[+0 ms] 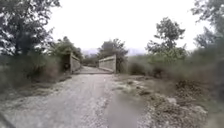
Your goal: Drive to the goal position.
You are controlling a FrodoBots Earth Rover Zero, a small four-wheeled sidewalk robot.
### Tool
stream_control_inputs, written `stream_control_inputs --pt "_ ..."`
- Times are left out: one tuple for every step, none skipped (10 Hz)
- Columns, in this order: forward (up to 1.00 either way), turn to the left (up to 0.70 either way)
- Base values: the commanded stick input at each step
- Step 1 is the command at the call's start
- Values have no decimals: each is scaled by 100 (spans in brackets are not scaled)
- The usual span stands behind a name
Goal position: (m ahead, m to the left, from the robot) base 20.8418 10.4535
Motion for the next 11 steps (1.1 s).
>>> stream_control_inputs --pt "30 0" --pt "30 0" --pt "30 0" --pt "30 0" --pt "30 0" --pt "30 0" --pt "30 0" --pt "30 0" --pt "30 0" --pt "30 0" --pt "30 0"
